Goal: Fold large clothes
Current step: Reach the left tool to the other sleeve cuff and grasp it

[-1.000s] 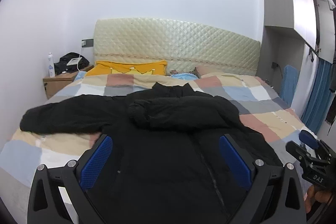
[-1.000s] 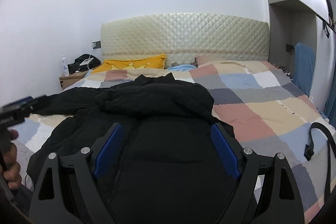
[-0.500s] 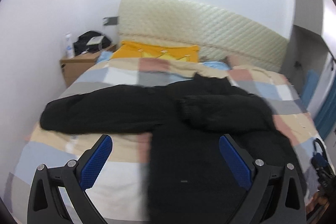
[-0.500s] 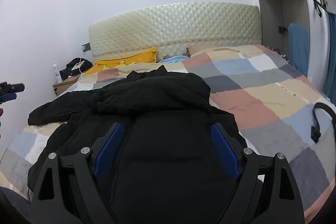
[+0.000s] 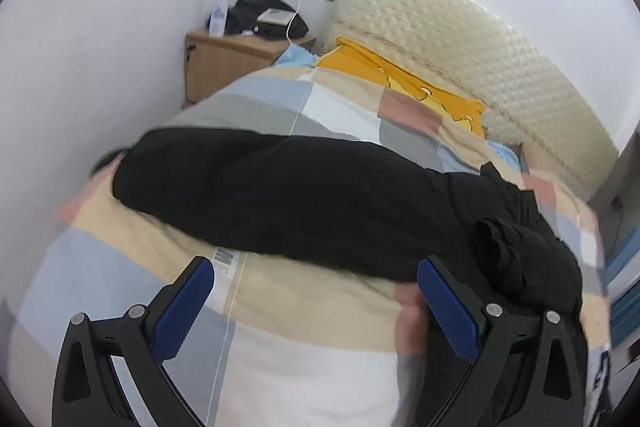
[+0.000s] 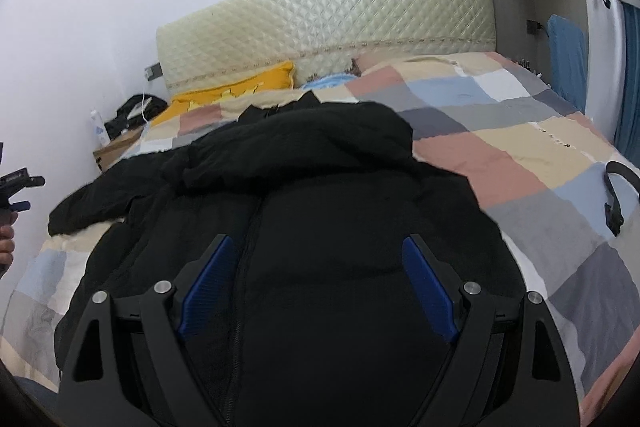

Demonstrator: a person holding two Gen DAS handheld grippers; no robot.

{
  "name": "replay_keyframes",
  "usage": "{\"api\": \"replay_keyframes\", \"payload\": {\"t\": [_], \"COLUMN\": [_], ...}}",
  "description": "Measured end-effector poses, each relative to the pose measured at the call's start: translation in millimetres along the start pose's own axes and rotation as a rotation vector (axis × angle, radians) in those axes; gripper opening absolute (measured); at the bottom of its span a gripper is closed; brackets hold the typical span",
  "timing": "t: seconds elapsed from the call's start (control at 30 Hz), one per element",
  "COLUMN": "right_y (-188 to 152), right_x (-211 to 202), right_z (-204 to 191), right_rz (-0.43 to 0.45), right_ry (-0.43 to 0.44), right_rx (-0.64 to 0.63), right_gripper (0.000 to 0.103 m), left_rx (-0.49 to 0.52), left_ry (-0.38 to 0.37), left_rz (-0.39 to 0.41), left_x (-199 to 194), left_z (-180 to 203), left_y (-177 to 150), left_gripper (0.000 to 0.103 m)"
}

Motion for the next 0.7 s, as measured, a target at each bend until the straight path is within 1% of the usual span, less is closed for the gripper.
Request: {"api": "replay_keyframes", "payload": {"t": [0.07, 0.17, 0.33, 0.47, 0.53, 0.6, 0.67, 0.7], "right_y": [-2, -4, -3, -8, -13, -16, -17, -18], "right_x": [2, 6, 14, 21, 25, 29, 33, 35], "right_z": [-12, -27, -35, -29, -23, -18, -17, -18], "right_rz": [-0.012, -0.025, -0.065, -0.086, -0.109, -0.127, -0.142, -0.151], "right_ry": [-0.015, -0.006, 0.029, -0.016, -0.037, -0.049, -0.057, -0.064], "right_rx": [-0.049, -0.101, -0.069, -0.069, -0.055, -0.040, -0.047, -0.086], "right_gripper": [0.086, 0.086, 0.086, 0.086, 0.086, 0.086, 0.086, 0.086], "left_rx": [-0.035, -0.096, -0.218, -0.327, -0.388, -0.416, -0.411, -0.410], "left_ry": [-0.011, -0.008, -0.011, -0.022, -0.043, -0.044, 0.011, 0.048], "left_rz": [-0.019, -0.030, -0.050, -0.065, -0.047, -0.012, 0.043, 0.075], "left_x": [22, 47, 88, 117, 129, 136, 144, 149], "left_z": [-17, -43, -84, -115, -132, -143, -151, -155], "left_y": [6, 11, 10, 7, 10, 16, 28, 35], "left_gripper": [0.103, 0.103, 0.102, 0.101, 0.100, 0.100, 0.099, 0.097]}}
Point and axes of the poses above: each gripper's, at about its wrist camera, not at the fingertips, and x roughly the way its jaws point, z to its right, y to its top, the point moved 6 cm from there along x, roughly the way its jaws point, and after that the axes turned 6 degrees about -x, right-handed, at the moved point
